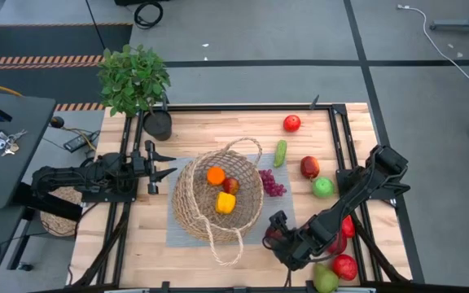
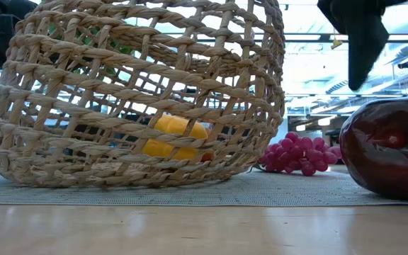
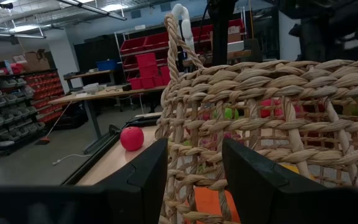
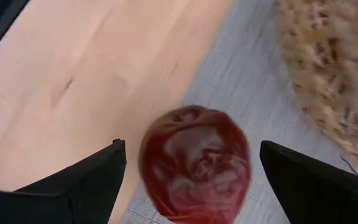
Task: Build produce basket
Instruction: Put the red apple in the basket
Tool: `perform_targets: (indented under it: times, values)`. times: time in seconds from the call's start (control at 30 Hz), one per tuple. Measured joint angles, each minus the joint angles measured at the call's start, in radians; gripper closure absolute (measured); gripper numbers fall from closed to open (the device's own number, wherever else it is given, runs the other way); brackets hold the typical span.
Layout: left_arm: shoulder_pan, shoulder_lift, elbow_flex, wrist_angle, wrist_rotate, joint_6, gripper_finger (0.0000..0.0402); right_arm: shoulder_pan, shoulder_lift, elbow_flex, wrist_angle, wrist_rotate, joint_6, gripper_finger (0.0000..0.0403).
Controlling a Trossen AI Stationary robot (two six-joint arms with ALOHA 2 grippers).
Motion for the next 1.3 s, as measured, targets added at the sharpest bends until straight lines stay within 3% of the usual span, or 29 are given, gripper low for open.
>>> perform_targets:
  times: [0.17, 0.6, 0.93, 1.3]
  values:
    - [0.000, 0.000, 0.000, 0.000, 0.000, 0.000, 0.0241, -0.006, 0.000, -0.066, 0.110, -0.005, -0.095, 0.0030]
    - [0.000, 0.000, 0.000, 0.000, 0.000, 0.000, 0.0241, -0.066, -0.002, -0.143, 0.176, -0.034, -0.095, 0.0030]
    - [0.000, 0.000, 0.000, 0.000, 0.000, 0.000, 0.0241, -0.082, -0.002, -0.144, 0.186, -0.052, 0.038, 0.0034]
    - [0.000, 0.000, 0.000, 0.000, 0.000, 0.000, 0.0241, -0.082, 0.000, -0.143, 0.216, -0.056, 0.045, 0.0054]
